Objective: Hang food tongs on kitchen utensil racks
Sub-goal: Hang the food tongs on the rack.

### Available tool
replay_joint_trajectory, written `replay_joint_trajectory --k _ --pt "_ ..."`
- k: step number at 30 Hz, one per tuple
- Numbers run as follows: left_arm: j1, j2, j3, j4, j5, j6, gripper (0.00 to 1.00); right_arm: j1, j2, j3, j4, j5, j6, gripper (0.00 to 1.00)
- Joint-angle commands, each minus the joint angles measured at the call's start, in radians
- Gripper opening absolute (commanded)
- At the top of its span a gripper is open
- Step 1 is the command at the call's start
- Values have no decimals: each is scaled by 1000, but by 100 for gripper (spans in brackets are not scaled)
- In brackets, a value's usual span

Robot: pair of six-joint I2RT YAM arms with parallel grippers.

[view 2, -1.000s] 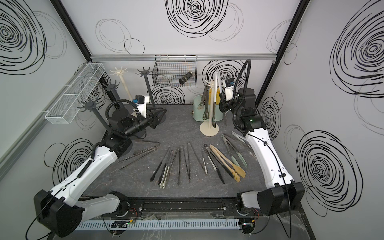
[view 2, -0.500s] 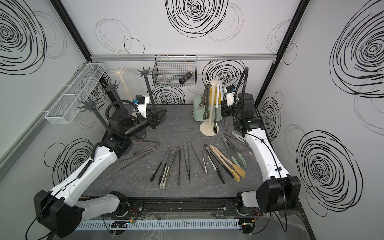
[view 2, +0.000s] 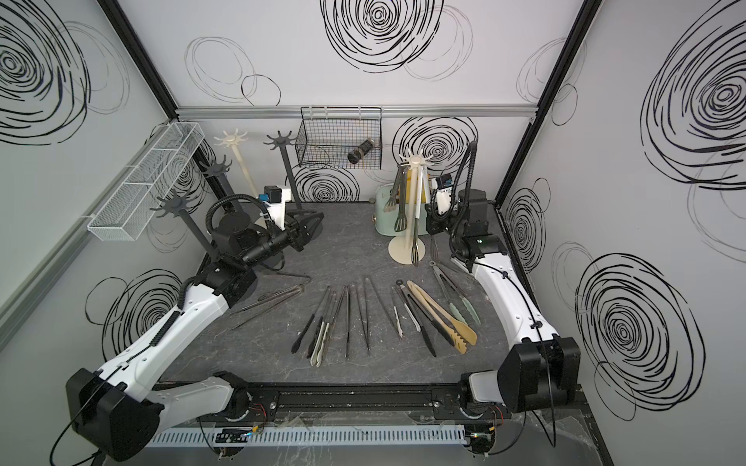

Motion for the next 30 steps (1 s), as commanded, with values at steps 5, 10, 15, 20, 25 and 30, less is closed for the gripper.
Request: replay_joint_trajectory --k 5,10,15,20,25,30 --pt "-5 -18 -14 47 9 14 36 3 5 -65 58 -16 19 0" --pt "-9 -17 -21 54 14 14 36 8 31 -89 77 -18 24 0" --pt "-9 -17 -26 58 14 15 36 17 74 -91 89 -21 30 0" --pt "-12 -17 -28 63 16 16 36 25 110 -97 97 -18 39 0" --pt "-14 -14 -30 66 19 16 36 28 131 -99 95 -14 41 2" --pt "-14 -12 -29 67 19 16 37 29 141 -93 90 -16 42 8"
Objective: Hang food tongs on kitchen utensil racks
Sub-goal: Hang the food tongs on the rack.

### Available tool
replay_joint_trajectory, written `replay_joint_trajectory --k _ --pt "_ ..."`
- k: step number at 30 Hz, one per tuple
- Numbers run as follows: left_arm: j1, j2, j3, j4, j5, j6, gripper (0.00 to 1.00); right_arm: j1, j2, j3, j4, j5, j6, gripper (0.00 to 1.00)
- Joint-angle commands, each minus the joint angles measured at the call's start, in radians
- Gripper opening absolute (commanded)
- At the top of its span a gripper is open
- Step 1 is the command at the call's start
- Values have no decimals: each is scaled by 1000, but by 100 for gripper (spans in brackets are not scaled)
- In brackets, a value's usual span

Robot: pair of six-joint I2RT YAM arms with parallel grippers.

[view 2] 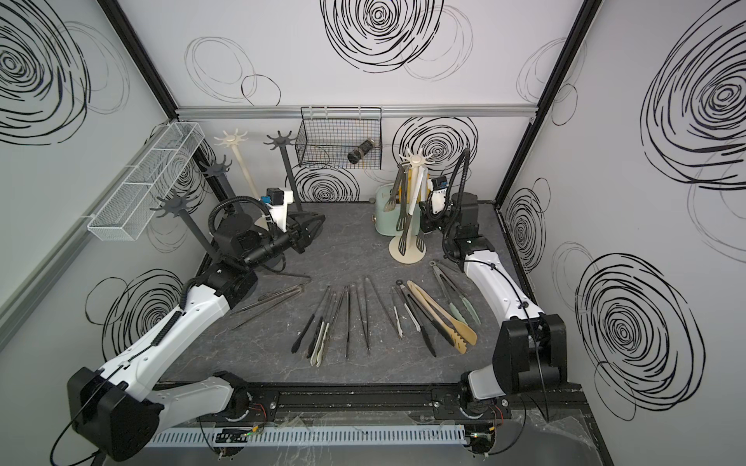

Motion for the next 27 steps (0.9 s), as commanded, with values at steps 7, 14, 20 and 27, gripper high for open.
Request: replay_joint_trajectory --k 7,14,20,27 --pt "-7 -8 -11 57 7 11 37 11 42 -18 -141 -2 5 16" --pt "-8 -3 -1 33 -1 10 37 9 28 -17 -149 -9 -3 21" --pt "-10 0 41 -121 -75 20 36 5 -13 -37 -170 -14 -26 30" --pt "-6 -1 89 -397 -183 28 36 -23 -108 -109 -182 -43 -32 35"
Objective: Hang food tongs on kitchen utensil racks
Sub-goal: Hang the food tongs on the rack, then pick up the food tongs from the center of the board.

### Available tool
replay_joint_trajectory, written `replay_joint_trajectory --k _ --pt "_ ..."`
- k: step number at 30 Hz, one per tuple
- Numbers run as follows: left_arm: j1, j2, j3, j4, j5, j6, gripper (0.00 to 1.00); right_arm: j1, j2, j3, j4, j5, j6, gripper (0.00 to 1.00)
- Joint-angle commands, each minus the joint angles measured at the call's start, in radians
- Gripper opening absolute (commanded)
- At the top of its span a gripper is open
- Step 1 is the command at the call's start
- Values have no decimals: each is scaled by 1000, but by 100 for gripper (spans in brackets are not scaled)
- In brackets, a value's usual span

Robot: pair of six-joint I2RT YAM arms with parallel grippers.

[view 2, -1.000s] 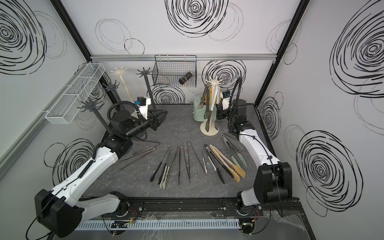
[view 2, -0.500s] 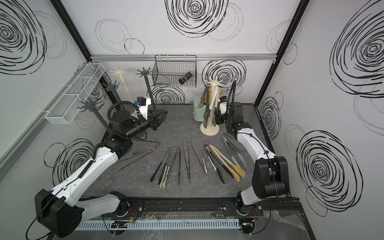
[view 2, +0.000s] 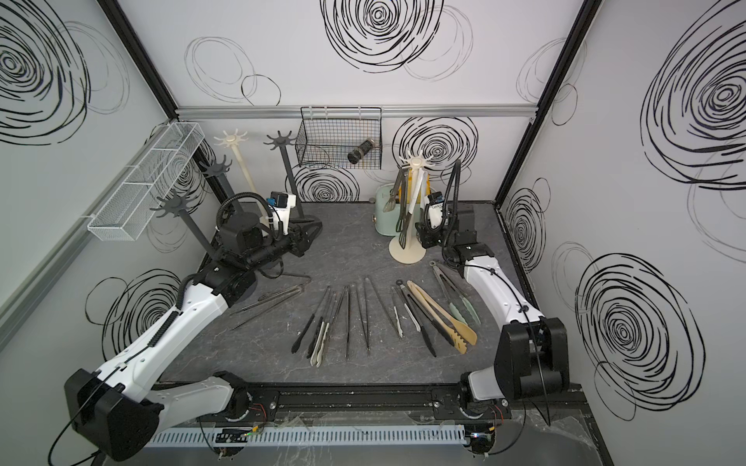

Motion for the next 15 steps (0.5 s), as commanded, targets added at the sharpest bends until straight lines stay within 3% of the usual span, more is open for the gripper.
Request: replay_joint_trajectory --k 1,6,10,15 --pt "-3 -1 42 -169 -76 3 37 -14 -68 -38 -28 -29 -9 35" --pt "-7 33 58 -395 -107 -26 41 -13 -145 -100 -44 -55 26 37" --pt "-48 84 44 -564 -128 -18 53 -5 -199 -127 -74 -72 84 39" --pt "-118 162 -20 -653 -176 -18 54 19 -247 -155 -77 -107 116 43"
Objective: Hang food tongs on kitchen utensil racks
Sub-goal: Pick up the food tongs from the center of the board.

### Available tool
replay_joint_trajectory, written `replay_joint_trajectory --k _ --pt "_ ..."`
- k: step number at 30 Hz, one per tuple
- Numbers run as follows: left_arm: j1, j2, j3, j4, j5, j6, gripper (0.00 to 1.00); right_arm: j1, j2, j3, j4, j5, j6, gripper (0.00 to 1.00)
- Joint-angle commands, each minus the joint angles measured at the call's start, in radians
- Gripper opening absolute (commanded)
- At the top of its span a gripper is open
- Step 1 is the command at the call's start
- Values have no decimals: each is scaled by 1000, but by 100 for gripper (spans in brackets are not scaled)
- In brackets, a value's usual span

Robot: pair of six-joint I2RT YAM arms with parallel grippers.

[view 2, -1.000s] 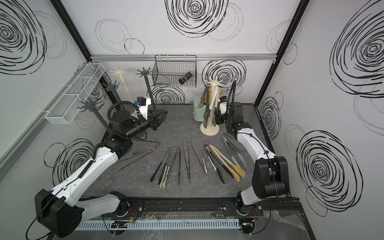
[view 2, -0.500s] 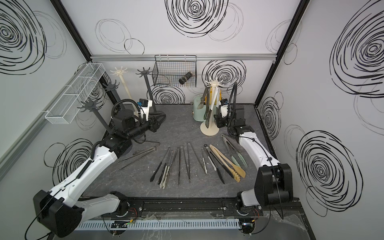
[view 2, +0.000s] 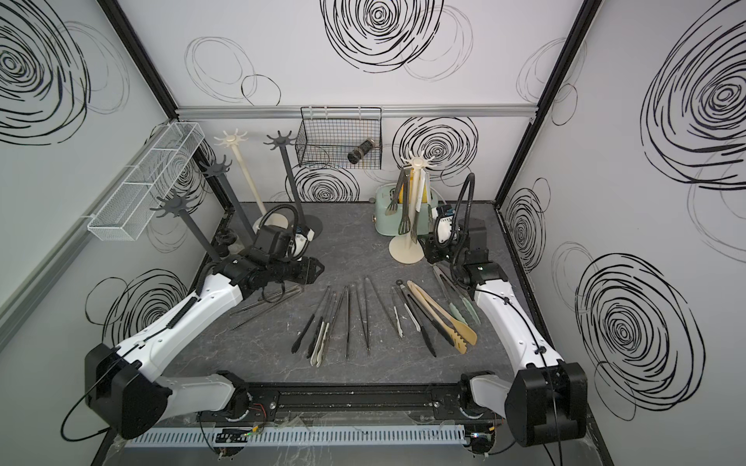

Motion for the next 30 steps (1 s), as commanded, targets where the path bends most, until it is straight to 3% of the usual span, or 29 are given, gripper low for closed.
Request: replay_joint_trajectory --k 1,16,30 --pt "-32 48 -50 -118 -46 -8 55 20 -38 -17 -21 -44 41 44" --pt "-72 204 -149 -137 -134 -48 55 30 -101 -60 -50 -58 22 48" --pt "-94 332 -177 -95 -169 -97 45 26 -116 -94 -32 -56 -2 48"
